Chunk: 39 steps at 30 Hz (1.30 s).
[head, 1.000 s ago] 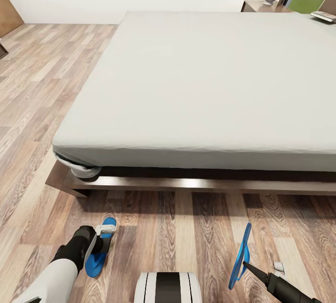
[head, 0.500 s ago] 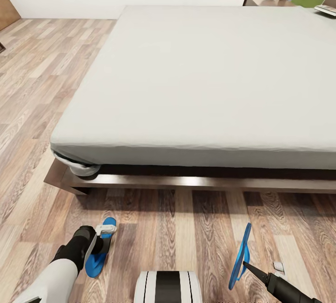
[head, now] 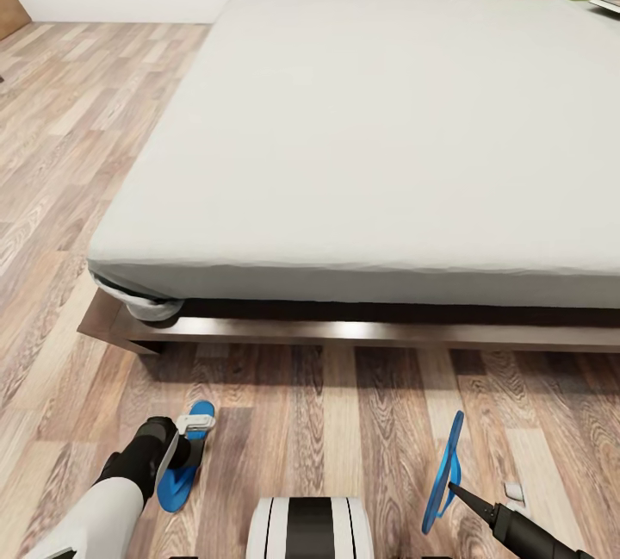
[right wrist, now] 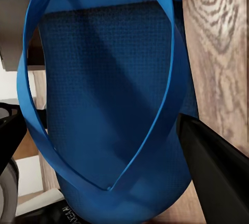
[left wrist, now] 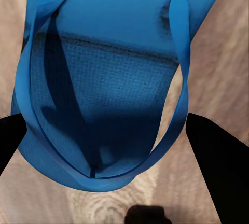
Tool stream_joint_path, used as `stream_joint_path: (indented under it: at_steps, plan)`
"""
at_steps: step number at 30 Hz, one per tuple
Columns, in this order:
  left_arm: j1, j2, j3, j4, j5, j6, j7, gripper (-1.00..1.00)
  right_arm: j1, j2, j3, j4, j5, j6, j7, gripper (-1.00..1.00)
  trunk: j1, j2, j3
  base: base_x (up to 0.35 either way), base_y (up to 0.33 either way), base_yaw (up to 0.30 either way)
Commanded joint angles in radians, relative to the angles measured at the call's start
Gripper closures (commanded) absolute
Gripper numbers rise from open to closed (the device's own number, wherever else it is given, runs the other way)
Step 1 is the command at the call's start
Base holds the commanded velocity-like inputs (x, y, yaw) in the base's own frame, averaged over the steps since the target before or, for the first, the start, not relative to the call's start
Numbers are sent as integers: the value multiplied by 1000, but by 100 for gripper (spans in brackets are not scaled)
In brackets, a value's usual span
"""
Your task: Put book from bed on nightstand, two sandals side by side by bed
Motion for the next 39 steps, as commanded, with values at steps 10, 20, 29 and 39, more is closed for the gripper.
stream_joint_path:
  at_steps: [10, 20, 29, 39]
  plan:
    - [-1, 0, 7, -3, -11, 3, -8, 100, 0, 0, 2, 0, -6, 4, 3, 100, 0, -1, -5, 0, 0, 0]
    - [-1, 0, 7, -2, -11, 3, -9, 100, 0, 0, 2, 0, -5, 4, 3, 100, 0, -1, -5, 58, 24, 0]
    - [-1, 0, 7, -2, -11, 3, -10, 100, 0, 0, 2, 0, -5, 4, 3, 100, 0, -1, -5, 48, 18, 0]
    - [0, 0, 7, -2, -10, 3, -10, 100, 0, 0, 2, 0, -5, 4, 3, 100, 0, -1, -5, 67, 54, 0]
